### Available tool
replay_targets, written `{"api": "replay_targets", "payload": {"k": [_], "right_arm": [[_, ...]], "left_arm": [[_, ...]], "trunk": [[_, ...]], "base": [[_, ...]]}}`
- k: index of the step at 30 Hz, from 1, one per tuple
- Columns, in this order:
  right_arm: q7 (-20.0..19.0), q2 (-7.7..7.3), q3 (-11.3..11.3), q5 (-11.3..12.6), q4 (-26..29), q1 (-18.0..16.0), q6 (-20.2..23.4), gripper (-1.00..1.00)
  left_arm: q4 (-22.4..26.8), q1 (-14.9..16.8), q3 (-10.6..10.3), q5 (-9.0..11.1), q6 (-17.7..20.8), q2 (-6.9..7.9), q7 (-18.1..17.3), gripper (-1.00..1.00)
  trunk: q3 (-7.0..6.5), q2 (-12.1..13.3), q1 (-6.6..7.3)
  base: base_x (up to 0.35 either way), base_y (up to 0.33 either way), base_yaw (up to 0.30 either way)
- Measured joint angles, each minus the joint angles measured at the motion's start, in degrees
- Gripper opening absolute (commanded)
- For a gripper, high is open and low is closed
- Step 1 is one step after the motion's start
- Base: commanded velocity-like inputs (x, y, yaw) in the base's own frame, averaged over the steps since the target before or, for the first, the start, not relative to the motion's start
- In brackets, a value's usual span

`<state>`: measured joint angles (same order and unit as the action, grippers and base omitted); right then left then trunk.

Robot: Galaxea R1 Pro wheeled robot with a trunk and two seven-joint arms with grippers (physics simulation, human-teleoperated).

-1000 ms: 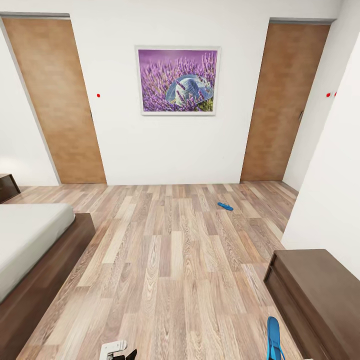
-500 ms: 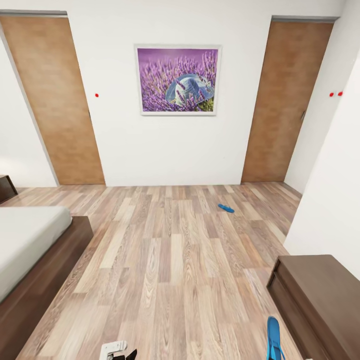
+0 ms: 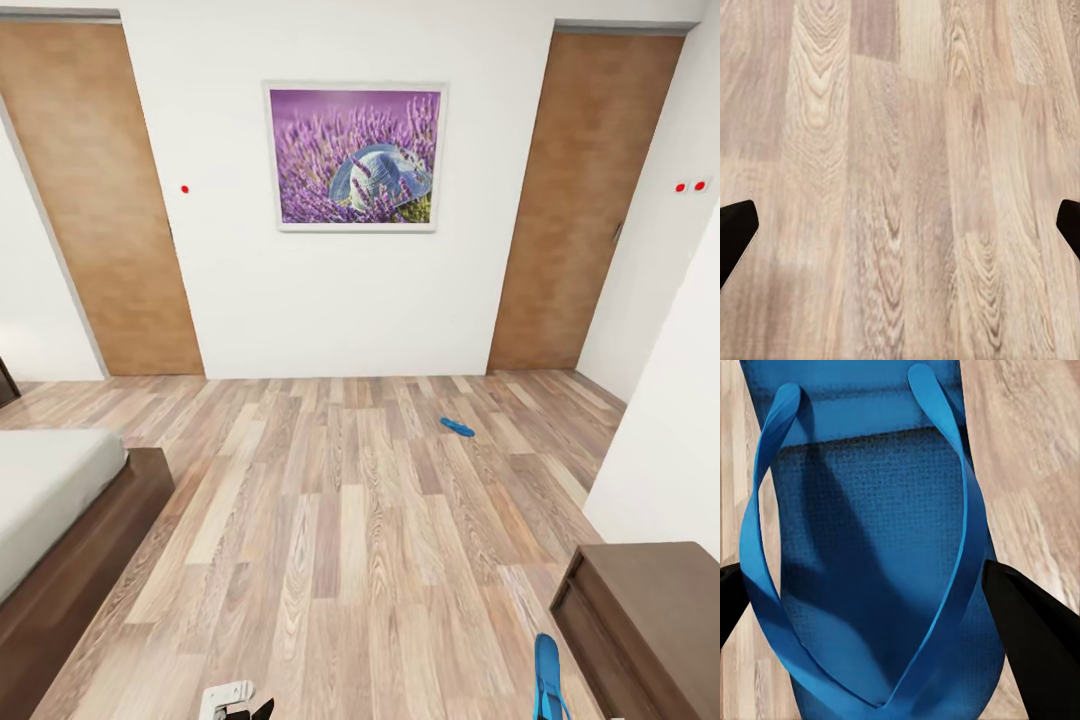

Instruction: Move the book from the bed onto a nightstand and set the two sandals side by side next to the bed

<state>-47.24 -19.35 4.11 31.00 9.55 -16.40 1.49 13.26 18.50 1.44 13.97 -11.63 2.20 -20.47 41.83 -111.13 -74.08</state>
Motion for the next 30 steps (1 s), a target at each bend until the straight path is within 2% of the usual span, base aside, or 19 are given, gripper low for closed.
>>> {"api": "replay_targets", "payload": {"k": [22,25,28,30], "right_arm": [[0.2,0.00,0.0,0.0,0.0,0.0,0.0,-1.00],[2.9,0.00,0.2,0.0,0.0,0.0,0.4,-1.00],[7.9,-0.02,0.3,0.1,0.0,0.0,0.6,-1.00],[8.9,-0.01,0.2,0.1,0.1,0.0,0.3,-1.00]], "left_arm": [[0.0,0.0,0.2,0.2,0.0,0.00,0.0,1.00],[0.0,0.0,0.2,0.2,0.1,0.00,0.0,1.00],[0.0,0.0,0.2,0.2,0.1,0.00,0.0,1.00],[0.0,0.0,0.2,0.2,0.1,0.00,0.0,1.00]], "trunk": [[0.00,0.0,0.00],[0.00,0.0,0.00],[0.00,0.0,0.00],[0.00,0.0,0.00]], "base": [[0.312,0.000,0.000],[0.322,0.000,0.000],[0.322,0.000,0.000],[0.322,0.000,0.000]]}}
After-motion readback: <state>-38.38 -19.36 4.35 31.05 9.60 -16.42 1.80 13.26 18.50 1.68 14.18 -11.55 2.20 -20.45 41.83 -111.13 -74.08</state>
